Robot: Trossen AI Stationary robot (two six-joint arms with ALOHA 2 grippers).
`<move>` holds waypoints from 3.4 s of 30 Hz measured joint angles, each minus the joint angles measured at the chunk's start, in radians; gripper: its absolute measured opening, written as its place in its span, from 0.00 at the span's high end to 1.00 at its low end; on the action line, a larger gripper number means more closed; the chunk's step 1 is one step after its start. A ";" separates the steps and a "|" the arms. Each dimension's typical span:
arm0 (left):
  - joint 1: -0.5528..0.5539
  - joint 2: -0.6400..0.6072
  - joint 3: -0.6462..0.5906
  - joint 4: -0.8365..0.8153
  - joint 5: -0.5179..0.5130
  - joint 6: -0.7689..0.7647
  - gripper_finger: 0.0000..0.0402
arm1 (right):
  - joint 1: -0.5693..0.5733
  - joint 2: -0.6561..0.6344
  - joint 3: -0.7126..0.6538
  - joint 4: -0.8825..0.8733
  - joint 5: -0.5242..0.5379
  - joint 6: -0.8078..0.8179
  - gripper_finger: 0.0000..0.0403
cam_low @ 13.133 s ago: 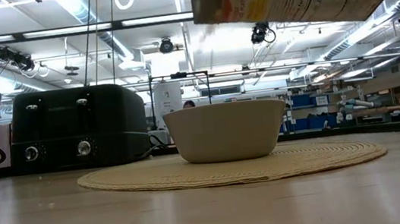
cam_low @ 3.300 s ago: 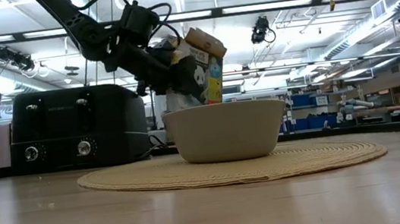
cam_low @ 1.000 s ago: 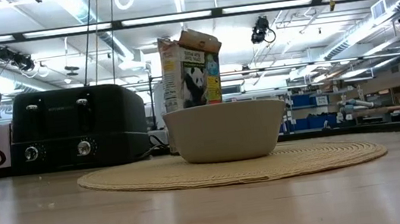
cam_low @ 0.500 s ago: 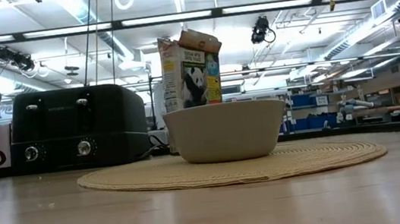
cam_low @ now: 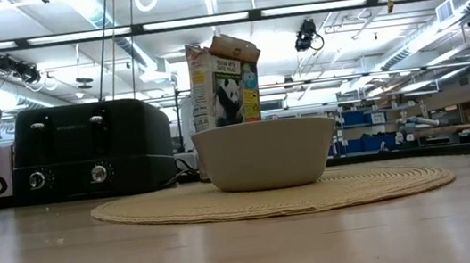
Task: Arrange a breakfast setting
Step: Put the apple on the placemat to the top left of the gray bowl
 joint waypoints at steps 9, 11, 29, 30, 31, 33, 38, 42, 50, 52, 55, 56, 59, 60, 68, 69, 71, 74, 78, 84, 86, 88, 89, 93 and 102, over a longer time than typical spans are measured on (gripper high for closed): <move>0.000 0.000 0.000 0.000 -0.037 0.017 0.22 | -0.002 0.000 0.040 0.028 0.059 0.001 0.01; 0.001 0.000 0.000 0.000 -0.047 0.026 0.22 | 0.011 0.000 0.039 0.022 0.086 -0.024 0.01; 0.004 0.000 0.000 0.001 -0.068 0.019 0.22 | 0.121 0.000 0.039 -0.046 0.201 -0.383 0.01; 0.004 0.000 0.000 0.002 -0.074 0.018 0.22 | 0.126 0.000 0.039 -0.046 0.220 -0.390 0.01; 0.004 0.000 0.000 0.002 -0.080 0.018 0.22 | 0.130 0.000 0.035 -0.041 0.232 -0.397 0.01; 0.004 0.000 0.000 0.004 -0.090 0.018 0.22 | 0.139 0.000 0.023 -0.041 0.249 -0.401 0.01; 0.004 0.000 0.000 0.020 -0.098 0.026 0.22 | 0.154 0.000 -0.017 -0.017 0.266 -0.398 0.02; 0.004 0.000 0.000 0.020 -0.098 0.026 0.22 | 0.154 -0.002 -0.031 -0.013 0.281 -0.392 0.05; 0.004 0.000 0.000 0.029 -0.106 0.027 0.22 | 0.155 -0.002 -0.020 -0.017 0.297 -0.400 0.11; 0.004 0.000 0.000 0.031 -0.106 0.027 0.22 | 0.156 -0.004 0.004 -0.017 0.306 -0.427 0.11; 0.004 0.004 0.000 0.032 -0.097 0.028 0.22 | 0.156 -0.012 0.057 -0.023 0.305 -0.485 0.11; 0.004 0.007 0.000 0.034 -0.095 0.028 0.22 | 0.156 -0.011 0.076 -0.033 0.302 -0.512 0.11; 0.001 0.008 0.000 0.034 -0.080 0.029 0.22 | 0.154 -0.011 0.154 -0.112 0.299 -0.583 0.11; 0.000 0.008 0.000 0.042 -0.071 0.029 0.22 | 0.149 -0.011 0.187 -0.155 0.299 -0.607 0.11; 0.000 0.060 0.000 0.167 -0.005 0.079 0.22 | -0.015 -0.012 0.487 -0.538 0.509 -0.916 0.11; 0.000 0.075 0.000 0.188 -0.005 0.084 0.22 | -0.047 -0.012 0.517 -0.557 0.554 -0.959 0.11; 0.000 0.102 0.000 0.239 -0.004 0.087 0.22 | -0.118 -0.012 0.565 -0.569 0.624 -1.052 0.11; 0.000 0.143 0.001 0.362 -0.005 0.103 0.22 | -0.239 -0.012 0.616 -0.544 0.728 -1.192 0.11; 0.001 0.202 0.000 0.511 0.020 0.141 0.22 | -0.398 -0.011 0.690 -0.433 0.843 -1.408 0.11; 0.039 0.268 0.000 0.756 0.089 0.094 0.22 | -0.551 -0.011 0.833 -0.193 0.877 -1.693 0.11; 0.056 0.273 0.000 0.800 0.111 0.079 0.22 | -0.586 -0.011 0.874 -0.124 0.875 -1.771 0.11; 0.077 0.274 0.000 0.828 0.132 0.068 0.22 | -0.613 -0.011 0.907 -0.086 0.875 -1.849 0.11; 0.088 0.274 0.000 0.834 0.138 0.057 0.22 | -0.622 -0.011 0.920 -0.072 0.875 -1.889 0.11; 0.124 0.274 0.000 0.830 0.169 0.088 0.22 | -0.648 -0.012 0.935 -0.064 0.874 -2.059 0.11; 0.135 0.346 0.000 0.810 0.188 0.294 0.22 | -0.696 0.032 0.934 -0.074 0.900 -2.211 0.11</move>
